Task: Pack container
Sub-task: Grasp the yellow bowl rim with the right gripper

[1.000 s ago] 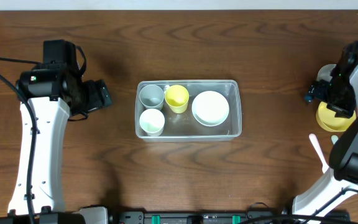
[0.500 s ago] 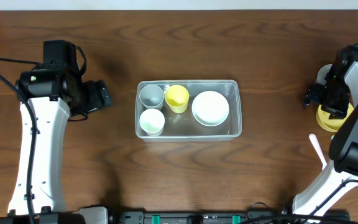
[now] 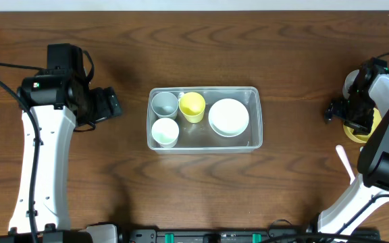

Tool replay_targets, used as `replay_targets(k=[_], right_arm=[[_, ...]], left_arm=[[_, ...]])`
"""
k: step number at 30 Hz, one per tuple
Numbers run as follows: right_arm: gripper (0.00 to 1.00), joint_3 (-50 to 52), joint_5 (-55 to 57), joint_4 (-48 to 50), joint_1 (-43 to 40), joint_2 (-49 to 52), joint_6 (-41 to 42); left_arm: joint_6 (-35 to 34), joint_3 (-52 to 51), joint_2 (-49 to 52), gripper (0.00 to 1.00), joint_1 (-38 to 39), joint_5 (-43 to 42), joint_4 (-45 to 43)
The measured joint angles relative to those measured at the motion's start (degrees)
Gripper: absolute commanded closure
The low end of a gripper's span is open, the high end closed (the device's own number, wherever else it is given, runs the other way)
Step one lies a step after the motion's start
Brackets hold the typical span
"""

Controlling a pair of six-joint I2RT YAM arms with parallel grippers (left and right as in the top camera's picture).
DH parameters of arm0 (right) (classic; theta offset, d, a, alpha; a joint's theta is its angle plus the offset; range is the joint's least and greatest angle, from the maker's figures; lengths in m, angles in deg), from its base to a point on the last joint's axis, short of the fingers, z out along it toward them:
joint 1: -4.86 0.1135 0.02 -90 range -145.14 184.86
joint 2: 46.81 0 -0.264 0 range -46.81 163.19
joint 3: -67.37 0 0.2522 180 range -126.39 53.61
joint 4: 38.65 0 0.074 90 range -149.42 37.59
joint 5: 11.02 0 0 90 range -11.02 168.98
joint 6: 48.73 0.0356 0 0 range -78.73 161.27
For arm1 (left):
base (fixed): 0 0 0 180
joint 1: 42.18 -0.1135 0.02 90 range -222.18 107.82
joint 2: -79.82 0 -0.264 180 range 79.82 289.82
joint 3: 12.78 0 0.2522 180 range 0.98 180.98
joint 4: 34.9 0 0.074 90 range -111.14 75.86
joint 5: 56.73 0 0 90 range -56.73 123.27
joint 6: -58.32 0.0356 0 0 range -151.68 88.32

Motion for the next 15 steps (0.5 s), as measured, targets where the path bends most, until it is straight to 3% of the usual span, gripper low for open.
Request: replay_targets(k=[4, 15], right_arm=[[0.5, 0.0, 0.02, 0.0, 0.0, 0.0, -0.33], [0.82, 0.02, 0.0, 0.15, 0.0, 0.0, -0.7]], left_arm=[[0.0, 0.0, 0.0, 0.02, 0.0, 0.0, 0.0], [0.0, 0.0, 0.0, 0.02, 0.0, 0.0, 0.0]])
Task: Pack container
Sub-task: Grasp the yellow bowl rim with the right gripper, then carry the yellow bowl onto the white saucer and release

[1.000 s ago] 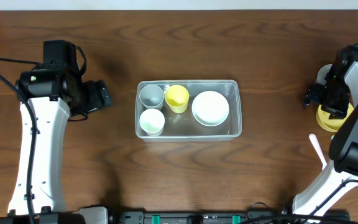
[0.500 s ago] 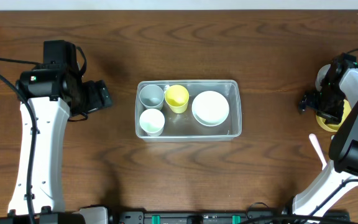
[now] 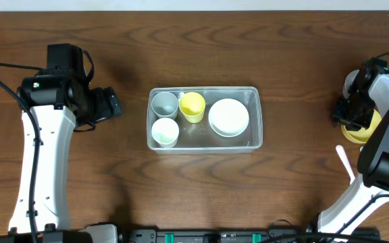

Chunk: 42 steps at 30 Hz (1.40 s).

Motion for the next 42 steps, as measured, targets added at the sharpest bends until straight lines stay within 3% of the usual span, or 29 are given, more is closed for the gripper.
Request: replay_targets(k=[9, 26, 32, 42], right_arm=[[0.98, -0.02, 0.02, -0.02, 0.0, 0.0, -0.04], [0.99, -7.26, 0.11, -7.32, 3.5, -0.72, -0.35], [0.99, -12.13, -2.64, -11.41, 11.78, -8.63, -3.76], [0.97, -14.95, -9.25, -11.85, 37.24, -27.82, -15.28]], left_arm=[[0.0, 0.0, -0.02, 0.02, 0.0, 0.0, 0.0], [0.0, 0.0, 0.0, 0.02, 0.0, 0.0, 0.0], [0.0, 0.0, 0.0, 0.02, 0.0, 0.0, 0.02], [-0.02, 0.0, 0.0, 0.02, -0.02, 0.02, 0.02]])
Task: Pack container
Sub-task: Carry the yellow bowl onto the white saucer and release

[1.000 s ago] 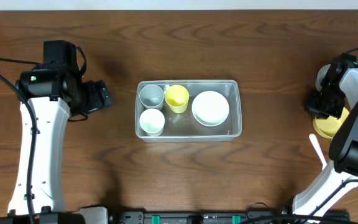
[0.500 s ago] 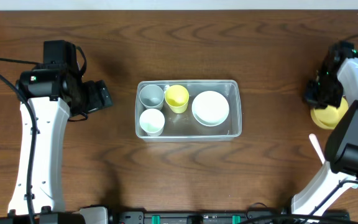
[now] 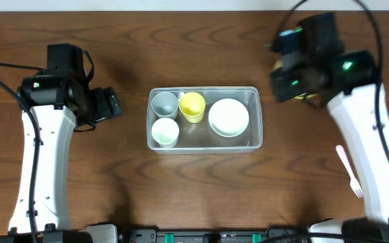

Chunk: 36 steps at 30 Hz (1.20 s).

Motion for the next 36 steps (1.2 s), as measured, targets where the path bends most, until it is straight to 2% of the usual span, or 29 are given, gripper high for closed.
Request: replay_targets(k=[4, 9, 12, 23, 36], right_arm=[[0.87, 0.0, -0.68, -0.44, 7.39, -0.2, -1.57], [0.91, 1.86, -1.01, 0.09, 12.94, 2.1, -2.38], [0.99, 3.72, -1.09, 1.01, 15.08, 4.22, -2.78], [0.99, 5.99, -1.16, 3.67, 16.59, 12.55, -2.25], [0.98, 6.38, -1.14, 5.86, 16.59, 14.84, -2.25]], left_arm=[[0.0, 0.0, 0.0, 0.02, 0.02, -0.02, 0.0], [0.0, 0.0, 0.0, 0.02, 0.02, 0.0, 0.0], [0.0, 0.0, 0.0, 0.02, 0.02, -0.02, 0.0], [-0.11, 0.0, 0.0, 0.02, 0.02, -0.02, 0.0], [-0.13, 0.0, 0.0, 0.02, 0.02, -0.02, 0.0]])
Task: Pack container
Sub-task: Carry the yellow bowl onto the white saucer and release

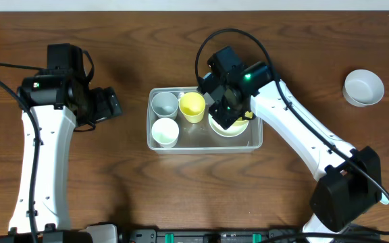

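Note:
A clear container [204, 150] sits mid-table. Its left part holds a grey cup [165, 103], a white cup [165, 131] and a yellow cup [192, 106]. My right gripper [227, 116] reaches down into the container's right part, shut on a yellow bowl [234, 131]; only the bowl's pale rim shows under the gripper. The white bowl that lies there is almost entirely covered. My left gripper [110, 104] hovers left of the container, away from everything; its fingers are too dark to read.
A white bowl [364, 87] stands alone at the far right of the wooden table. The right arm stretches diagonally from its base at the lower right across to the container.
My right gripper moved from above the table right of the container, carrying the yellow bowl, down into the container's right part. The left arm has not moved.
My right gripper was at the yellow bowl at the table's far right edge, beside a white bowl, and then closer on it. Later it held the bowl up near the container. Now the bowl is over the white bowl inside the container.

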Tool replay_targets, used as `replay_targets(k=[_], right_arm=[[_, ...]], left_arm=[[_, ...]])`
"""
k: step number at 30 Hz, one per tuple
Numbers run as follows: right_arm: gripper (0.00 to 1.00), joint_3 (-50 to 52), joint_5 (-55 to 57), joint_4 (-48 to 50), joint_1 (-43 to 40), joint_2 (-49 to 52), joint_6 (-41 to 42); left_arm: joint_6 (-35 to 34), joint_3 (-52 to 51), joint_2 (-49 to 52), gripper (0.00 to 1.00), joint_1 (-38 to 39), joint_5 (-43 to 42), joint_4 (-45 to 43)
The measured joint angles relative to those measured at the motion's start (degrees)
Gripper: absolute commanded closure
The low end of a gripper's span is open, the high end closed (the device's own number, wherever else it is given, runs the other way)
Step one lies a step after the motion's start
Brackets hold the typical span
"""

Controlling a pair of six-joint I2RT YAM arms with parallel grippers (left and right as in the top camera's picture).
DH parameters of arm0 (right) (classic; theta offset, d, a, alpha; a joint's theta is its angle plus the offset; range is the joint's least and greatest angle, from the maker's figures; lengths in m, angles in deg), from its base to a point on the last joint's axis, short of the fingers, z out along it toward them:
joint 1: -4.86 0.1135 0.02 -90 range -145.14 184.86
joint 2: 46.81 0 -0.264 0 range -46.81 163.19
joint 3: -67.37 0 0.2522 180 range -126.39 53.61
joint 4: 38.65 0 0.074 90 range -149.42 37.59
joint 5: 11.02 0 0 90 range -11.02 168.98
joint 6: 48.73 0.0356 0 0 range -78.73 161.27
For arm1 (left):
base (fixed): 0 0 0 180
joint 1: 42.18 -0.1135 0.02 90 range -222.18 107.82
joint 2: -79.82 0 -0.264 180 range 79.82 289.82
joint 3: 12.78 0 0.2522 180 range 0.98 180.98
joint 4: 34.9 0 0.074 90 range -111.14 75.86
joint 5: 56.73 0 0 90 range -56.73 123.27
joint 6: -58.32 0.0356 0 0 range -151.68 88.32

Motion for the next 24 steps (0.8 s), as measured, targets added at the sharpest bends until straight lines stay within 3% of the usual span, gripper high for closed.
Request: replay_targets(k=[10, 12, 16, 24], right_arm=[[0.95, 2.36, 0.0, 1.38, 0.0, 0.02, 0.0], [0.87, 2.38, 0.0, 1.73, 0.0, 0.04, 0.15], [0.6, 2.38, -0.04, 2.27, 0.0, 0.04, 0.42], [0.62, 2.4, 0.04, 2.58, 0.0, 0.04, 0.37]], left_arm=[[0.02, 0.0, 0.0, 0.02, 0.0, 0.0, 0.0], [0.0, 0.0, 0.0, 0.02, 0.0, 0.0, 0.0], [0.02, 0.0, -0.02, 0.02, 0.0, 0.02, -0.02], [0.0, 0.0, 0.0, 0.02, -0.02, 0.0, 0.0]])
